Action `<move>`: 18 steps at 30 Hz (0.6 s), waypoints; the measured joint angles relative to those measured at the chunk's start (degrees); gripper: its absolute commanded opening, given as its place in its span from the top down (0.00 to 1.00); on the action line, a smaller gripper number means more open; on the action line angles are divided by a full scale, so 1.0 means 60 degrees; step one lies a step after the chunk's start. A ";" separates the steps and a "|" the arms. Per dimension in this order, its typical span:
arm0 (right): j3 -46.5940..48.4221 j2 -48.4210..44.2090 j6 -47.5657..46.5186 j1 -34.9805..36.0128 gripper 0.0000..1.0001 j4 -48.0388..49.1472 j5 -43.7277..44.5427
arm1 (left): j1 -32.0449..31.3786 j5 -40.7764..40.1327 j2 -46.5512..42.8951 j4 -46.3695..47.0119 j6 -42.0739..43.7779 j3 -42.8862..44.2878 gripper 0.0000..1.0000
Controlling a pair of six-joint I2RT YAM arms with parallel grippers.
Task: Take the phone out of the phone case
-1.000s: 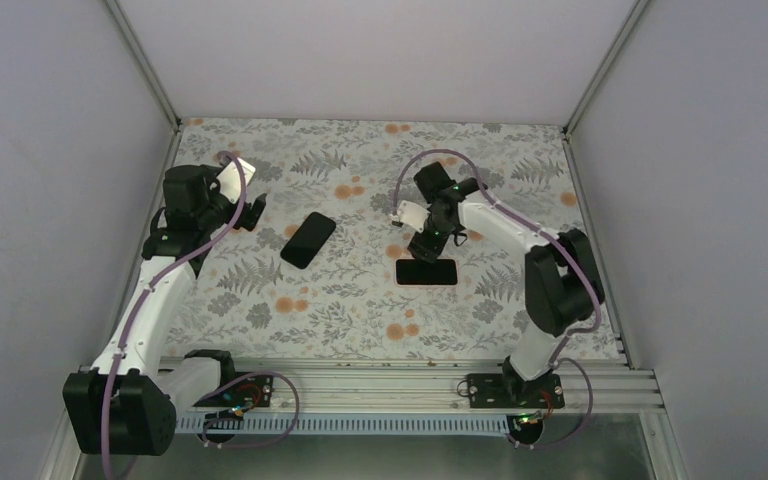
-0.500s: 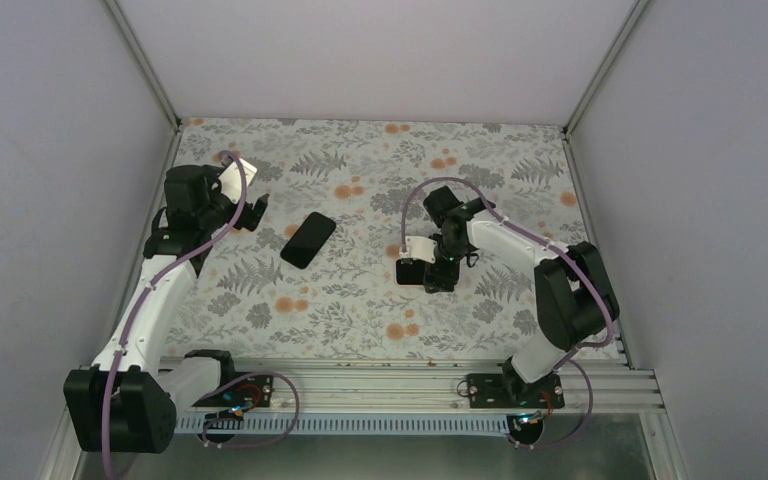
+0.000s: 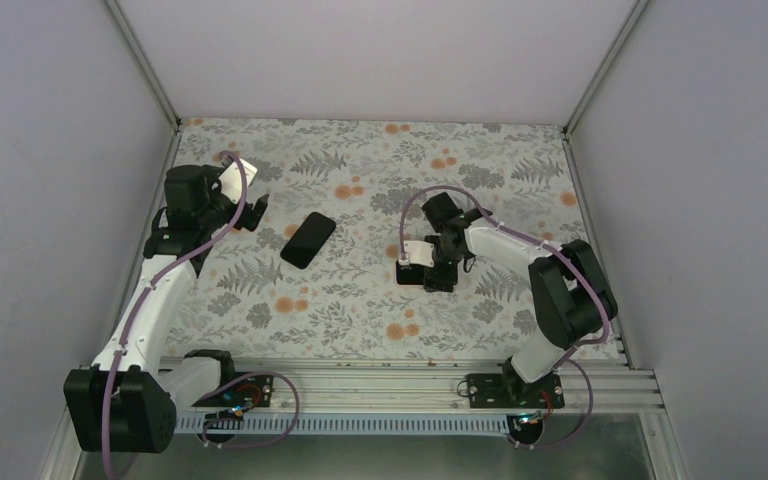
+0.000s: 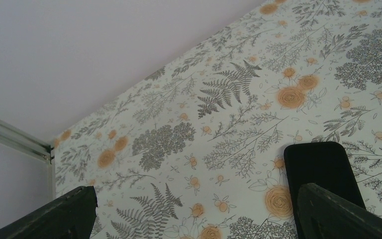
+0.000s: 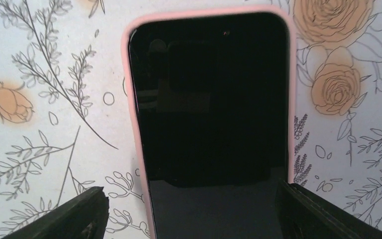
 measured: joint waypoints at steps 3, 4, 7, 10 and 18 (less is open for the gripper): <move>-0.0164 0.0000 -0.0240 -0.0004 0.14 0.0149 0.0149 | 0.0000 0.0011 0.0000 0.0000 0.0000 0.0000 0.00; -0.0164 0.0000 -0.0321 0.0000 0.14 0.0186 0.0149 | 0.0000 0.0026 0.0000 -0.0004 0.0000 0.0000 0.00; -0.0164 0.0000 -0.0404 0.0025 0.13 0.0324 0.0229 | 0.0000 0.0080 0.0000 -0.0004 0.0004 -0.0007 0.00; -0.0164 0.0004 -0.0459 0.0044 0.13 0.0444 0.0324 | 0.0000 0.0142 0.0000 -0.0004 0.0011 -0.0018 0.00; -0.0040 0.0557 -0.0565 0.0040 0.12 0.0477 0.0466 | 0.0000 0.0200 -0.0007 -0.0007 0.0040 -0.0069 0.00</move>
